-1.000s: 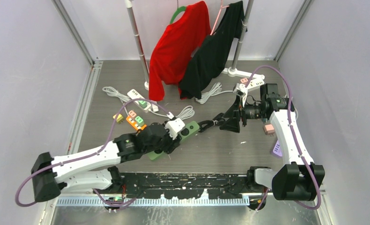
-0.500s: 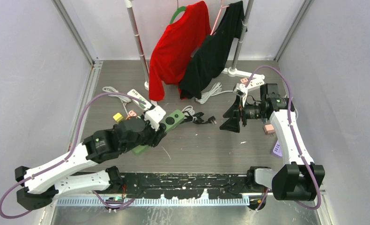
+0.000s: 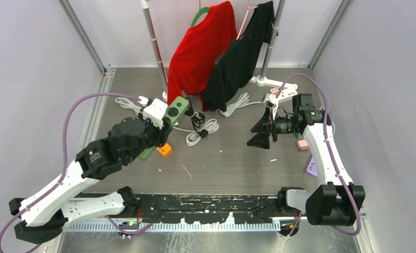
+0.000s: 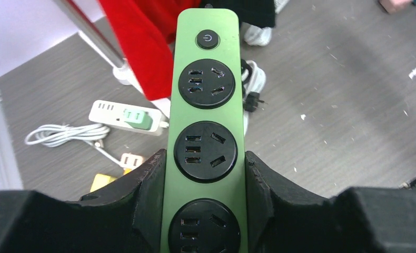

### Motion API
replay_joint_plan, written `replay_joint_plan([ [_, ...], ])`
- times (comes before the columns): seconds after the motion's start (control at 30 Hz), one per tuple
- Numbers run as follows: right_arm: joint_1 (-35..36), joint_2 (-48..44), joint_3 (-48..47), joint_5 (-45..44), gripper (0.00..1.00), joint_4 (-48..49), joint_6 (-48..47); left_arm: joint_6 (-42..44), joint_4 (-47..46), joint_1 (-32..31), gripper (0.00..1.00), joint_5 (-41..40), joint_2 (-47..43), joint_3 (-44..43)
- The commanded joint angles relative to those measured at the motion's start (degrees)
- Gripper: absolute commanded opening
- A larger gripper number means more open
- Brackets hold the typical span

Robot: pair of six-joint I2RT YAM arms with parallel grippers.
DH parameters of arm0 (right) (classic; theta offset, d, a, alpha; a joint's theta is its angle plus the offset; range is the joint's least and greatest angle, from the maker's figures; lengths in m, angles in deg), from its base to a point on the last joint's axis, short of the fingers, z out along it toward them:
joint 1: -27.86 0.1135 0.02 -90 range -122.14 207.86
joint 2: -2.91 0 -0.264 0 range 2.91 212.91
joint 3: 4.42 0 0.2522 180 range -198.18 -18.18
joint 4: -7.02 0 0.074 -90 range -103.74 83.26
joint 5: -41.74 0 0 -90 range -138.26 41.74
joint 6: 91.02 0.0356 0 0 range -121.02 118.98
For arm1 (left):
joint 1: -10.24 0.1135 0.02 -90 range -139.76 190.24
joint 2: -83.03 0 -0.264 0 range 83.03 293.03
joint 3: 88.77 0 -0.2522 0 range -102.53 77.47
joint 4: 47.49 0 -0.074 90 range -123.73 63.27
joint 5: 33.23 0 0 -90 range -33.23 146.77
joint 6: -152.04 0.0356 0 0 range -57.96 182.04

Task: Pull the plug off the socket
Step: Place the socket at the center of the board.

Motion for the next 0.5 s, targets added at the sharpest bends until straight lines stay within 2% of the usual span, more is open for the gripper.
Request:
replay_joint_plan([
  [0.0, -0.3, -1.4, -1.1, 1.3, 0.83, 1.4, 0.3, 1.6, -8.4, 5.0, 0.00, -4.4, -1.5, -7.1],
  [0.33, -0.3, -1.8, -1.1, 1.5, 0.83, 1.4, 0.3, 3.3, -6.5, 17.7, 0.00, -5.2, 0.7, -12.2],
  [0.47, -0.3, -1.9, -1.1, 1.7, 0.83, 1.4, 0.4, 3.1, -7.5, 25.3, 0.00, -2.3, 1.9, -12.1],
])
